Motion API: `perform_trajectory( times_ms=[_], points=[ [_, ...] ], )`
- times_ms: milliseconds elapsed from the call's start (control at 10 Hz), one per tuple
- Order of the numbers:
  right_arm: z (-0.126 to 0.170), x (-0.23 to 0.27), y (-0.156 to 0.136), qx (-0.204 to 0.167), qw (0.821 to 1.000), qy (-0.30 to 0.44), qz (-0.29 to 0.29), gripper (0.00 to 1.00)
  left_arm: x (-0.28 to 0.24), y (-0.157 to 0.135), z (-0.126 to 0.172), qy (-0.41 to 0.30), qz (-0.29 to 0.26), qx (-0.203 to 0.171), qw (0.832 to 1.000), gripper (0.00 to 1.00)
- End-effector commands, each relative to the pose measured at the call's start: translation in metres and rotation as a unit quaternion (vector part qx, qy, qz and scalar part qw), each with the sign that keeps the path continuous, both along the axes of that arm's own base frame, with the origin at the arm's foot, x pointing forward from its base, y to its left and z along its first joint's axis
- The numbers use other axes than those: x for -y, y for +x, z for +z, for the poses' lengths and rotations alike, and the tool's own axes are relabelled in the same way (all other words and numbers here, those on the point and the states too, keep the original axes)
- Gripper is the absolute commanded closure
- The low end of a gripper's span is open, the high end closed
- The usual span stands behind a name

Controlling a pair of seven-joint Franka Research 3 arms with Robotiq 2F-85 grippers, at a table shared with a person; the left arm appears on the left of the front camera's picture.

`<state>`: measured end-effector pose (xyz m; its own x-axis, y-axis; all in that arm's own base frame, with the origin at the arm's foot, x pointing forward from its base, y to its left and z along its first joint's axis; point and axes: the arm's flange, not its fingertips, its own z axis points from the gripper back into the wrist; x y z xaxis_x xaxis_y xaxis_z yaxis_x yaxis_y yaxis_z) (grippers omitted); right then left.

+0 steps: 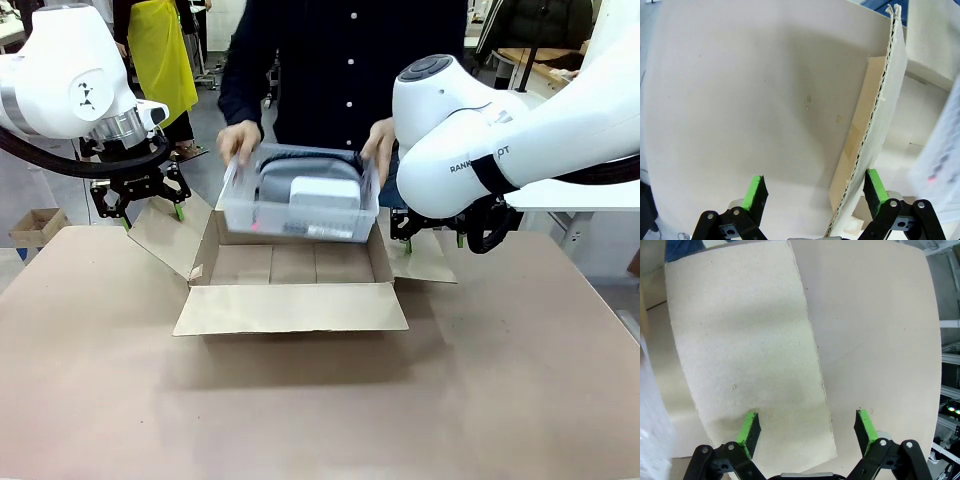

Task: Pack the gift set into the box.
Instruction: Lift both hands away from the flaps of the Package Box.

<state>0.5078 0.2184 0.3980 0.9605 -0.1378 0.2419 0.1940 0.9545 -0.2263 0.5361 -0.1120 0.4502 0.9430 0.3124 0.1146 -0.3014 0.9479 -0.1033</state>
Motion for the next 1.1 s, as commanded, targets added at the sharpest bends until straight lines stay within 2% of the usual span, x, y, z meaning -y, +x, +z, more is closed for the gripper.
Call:
perform_trajectory(
  times_ms=[0,1000],
  points=[
    [0.002,-0.0011,0.0005,-0.003,1.0,-0.003,-0.001,0.0,-0.0001,-0.0016,0.0026,0.008,0.007,0.0,1.0,0.0],
    [0.0,-0.0001,0.0,0.0,1.0,0.0,0.0,0.0,0.0,0.0,0.0,0.0,0.0,0.0,1.0,0.0]
  ],
)
